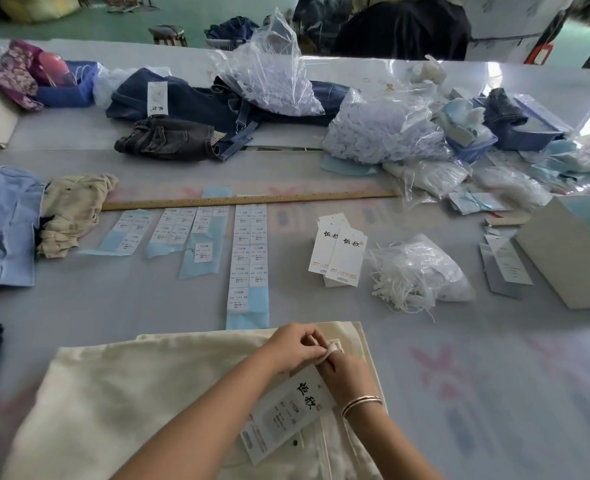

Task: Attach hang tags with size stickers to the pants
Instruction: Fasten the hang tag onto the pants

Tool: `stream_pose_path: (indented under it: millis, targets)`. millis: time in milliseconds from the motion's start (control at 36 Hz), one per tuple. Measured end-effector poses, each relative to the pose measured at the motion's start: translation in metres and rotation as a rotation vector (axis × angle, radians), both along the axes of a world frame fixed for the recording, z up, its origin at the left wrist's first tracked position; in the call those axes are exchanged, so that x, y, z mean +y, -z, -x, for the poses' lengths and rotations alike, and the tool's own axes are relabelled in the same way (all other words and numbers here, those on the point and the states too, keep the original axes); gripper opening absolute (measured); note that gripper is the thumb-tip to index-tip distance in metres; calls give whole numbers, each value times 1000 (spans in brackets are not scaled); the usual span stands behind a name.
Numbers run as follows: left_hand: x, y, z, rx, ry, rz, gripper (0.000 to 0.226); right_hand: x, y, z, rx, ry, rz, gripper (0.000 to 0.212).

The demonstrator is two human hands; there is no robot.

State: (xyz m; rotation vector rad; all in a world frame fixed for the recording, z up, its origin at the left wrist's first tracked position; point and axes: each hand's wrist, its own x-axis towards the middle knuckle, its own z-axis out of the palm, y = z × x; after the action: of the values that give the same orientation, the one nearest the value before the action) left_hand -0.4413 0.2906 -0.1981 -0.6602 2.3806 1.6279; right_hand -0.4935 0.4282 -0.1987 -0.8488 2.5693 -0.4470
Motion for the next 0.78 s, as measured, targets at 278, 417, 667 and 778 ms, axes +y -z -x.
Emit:
stream_pose_path:
  millis: [278, 417, 667, 778]
  targets:
    - [8, 2, -1, 44, -47, 263, 12, 2, -8, -1, -164, 90, 143, 10]
    - [12, 9, -1, 27, -300, 79, 10, 11, -24, 16, -809, 484, 568, 35]
    - [17, -2, -1, 165, -320, -176, 8, 17, -41, 32, -1244, 691, 1034, 32]
    - [19, -8, -5, 187, -306, -186, 8, 15, -42, 30, -1305, 693, 1119, 43]
